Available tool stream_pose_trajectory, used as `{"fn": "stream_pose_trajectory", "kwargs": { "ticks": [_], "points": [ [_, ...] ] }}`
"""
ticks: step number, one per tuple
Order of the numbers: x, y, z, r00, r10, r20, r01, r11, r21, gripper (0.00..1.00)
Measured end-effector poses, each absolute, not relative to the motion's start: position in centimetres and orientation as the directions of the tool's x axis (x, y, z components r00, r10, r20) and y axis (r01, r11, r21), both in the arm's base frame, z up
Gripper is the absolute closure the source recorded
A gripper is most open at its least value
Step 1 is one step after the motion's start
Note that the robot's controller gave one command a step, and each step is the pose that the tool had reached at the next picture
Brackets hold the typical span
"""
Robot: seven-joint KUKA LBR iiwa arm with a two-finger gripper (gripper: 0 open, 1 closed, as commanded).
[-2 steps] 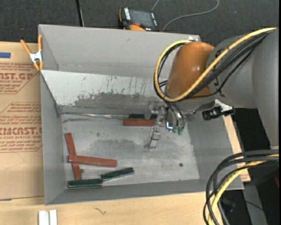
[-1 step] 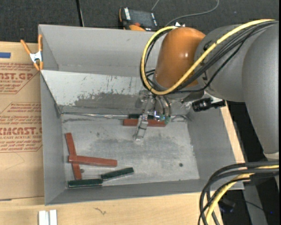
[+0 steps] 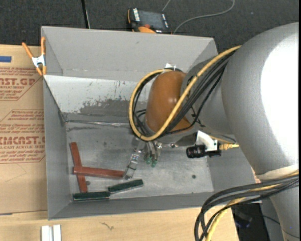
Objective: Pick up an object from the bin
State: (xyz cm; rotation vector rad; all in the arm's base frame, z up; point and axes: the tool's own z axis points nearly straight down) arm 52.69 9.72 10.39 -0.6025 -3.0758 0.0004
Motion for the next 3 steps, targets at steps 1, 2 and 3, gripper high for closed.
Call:
{"fn": "stream_pose_trajectory", "kwargs": {
  "ticks": [1,2,3],
  "points": [
    [49.1,13.8,7.0,-0.946,0.325,0.005,0.325,0.946,-0.001,0.00],
    [49.1,17.9,7.0,-1.000,0.009,-0.002,0.009,1.000,0.001,0.00],
    [53.3,12.9,7.3,-0.995,-0.103,-0.003,-0.103,0.995,-0.001,0.00]
  ]
}}
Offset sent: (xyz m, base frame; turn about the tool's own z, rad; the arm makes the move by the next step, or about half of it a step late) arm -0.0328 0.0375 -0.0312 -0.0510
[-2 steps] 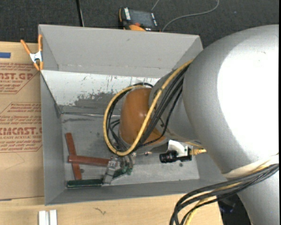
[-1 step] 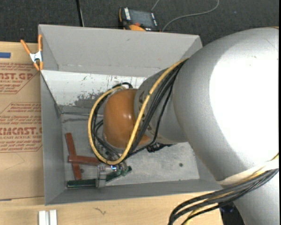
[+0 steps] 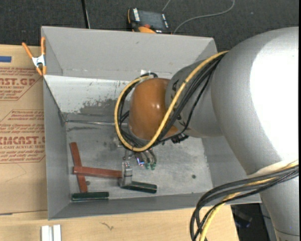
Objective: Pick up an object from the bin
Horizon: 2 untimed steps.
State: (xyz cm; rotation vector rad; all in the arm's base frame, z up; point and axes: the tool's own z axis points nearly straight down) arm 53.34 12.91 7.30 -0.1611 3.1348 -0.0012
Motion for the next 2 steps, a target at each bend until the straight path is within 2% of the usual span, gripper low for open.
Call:
{"fn": "stream_pose_trajectory", "kwargs": {
  "ticks": [1,2],
  "points": [
    [53.2,13.2,7.5,-0.994,-0.105,0.004,-0.105,0.994,0.001,1.00],
    [55.0,12.9,29.6,-0.989,-0.147,-0.012,-0.147,0.989,0.000,1.00]
  ]
}}
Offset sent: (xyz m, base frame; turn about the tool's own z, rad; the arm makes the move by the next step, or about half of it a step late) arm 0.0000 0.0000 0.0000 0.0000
